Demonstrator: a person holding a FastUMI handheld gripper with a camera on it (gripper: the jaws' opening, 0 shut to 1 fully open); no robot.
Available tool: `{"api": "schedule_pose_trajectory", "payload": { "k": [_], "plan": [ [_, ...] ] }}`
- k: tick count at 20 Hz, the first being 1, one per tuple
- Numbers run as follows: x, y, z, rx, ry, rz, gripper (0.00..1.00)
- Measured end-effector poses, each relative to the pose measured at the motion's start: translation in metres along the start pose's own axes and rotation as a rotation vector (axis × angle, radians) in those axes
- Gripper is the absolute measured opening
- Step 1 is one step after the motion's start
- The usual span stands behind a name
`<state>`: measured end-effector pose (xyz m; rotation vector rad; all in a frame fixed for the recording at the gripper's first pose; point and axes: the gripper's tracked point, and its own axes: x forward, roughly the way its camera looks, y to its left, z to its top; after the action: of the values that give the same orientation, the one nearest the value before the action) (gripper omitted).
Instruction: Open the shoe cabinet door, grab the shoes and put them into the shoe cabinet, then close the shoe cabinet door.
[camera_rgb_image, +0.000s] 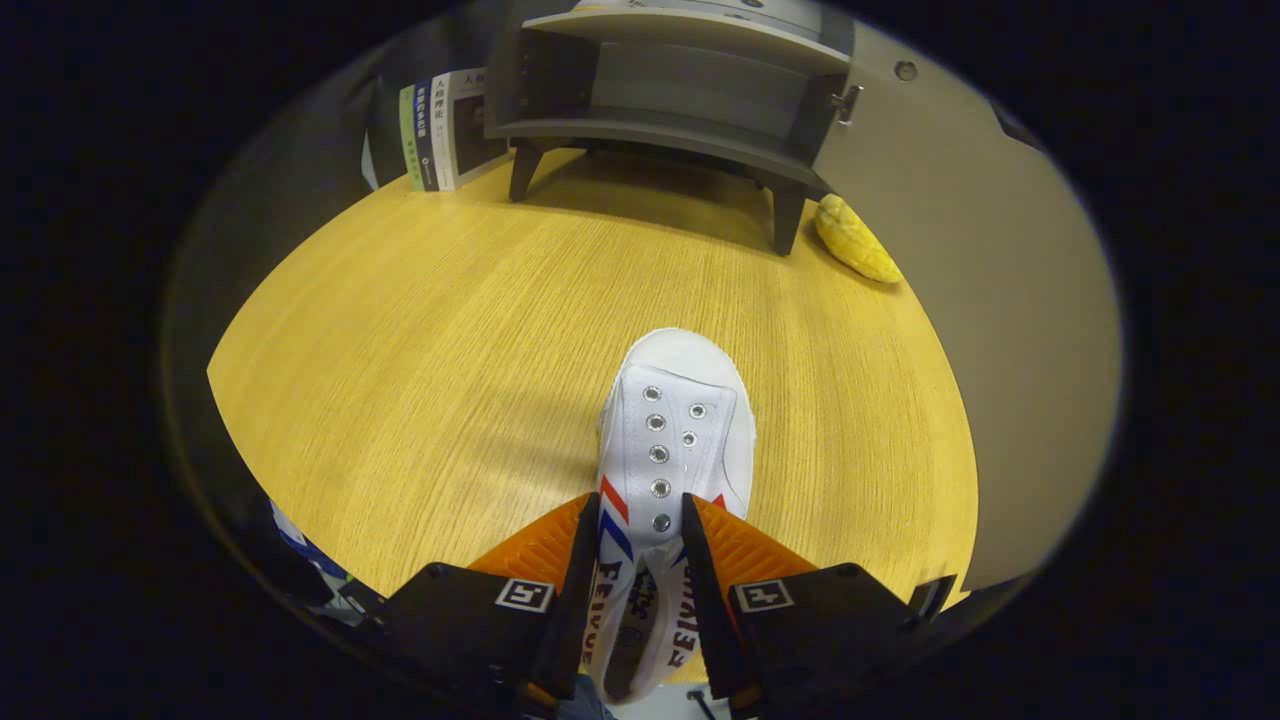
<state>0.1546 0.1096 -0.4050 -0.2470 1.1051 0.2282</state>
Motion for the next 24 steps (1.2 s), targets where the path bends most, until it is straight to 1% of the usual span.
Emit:
{"api": "schedule_pose_trajectory", "payload": {
  "k": [1, 2, 3, 4, 5, 6, 7, 10, 12, 15, 19, 24],
  "plan": [
    [0.000, 0.002, -0.001, -0.052, 0.016, -0.005, 0.39],
    [-0.006, 0.004, 0.003, -0.054, 0.005, -0.005, 0.39],
    [-0.002, 0.013, 0.005, -0.036, -0.008, -0.007, 0.23],
    [0.009, 0.022, 0.000, -0.070, -0.016, 0.006, 0.07],
    [0.008, 0.027, 0.001, -0.081, -0.028, -0.001, 0.02],
    [0.007, 0.029, 0.001, -0.089, -0.030, -0.011, 0.02],
    [0.006, 0.028, 0.001, -0.062, -0.030, -0.001, 0.02],
    [-0.004, 0.009, 0.008, 0.123, -0.044, 0.046, 0.02],
    [-0.014, 0.001, 0.016, 0.178, -0.062, 0.053, 0.02],
    [-0.025, 0.004, 0.029, 0.206, -0.092, 0.074, 0.02],
    [-0.052, 0.009, 0.052, 0.192, -0.159, 0.101, 0.01],
    [-0.114, -0.009, 0.091, 0.191, -0.271, 0.126, 0.01]
  ]
}}
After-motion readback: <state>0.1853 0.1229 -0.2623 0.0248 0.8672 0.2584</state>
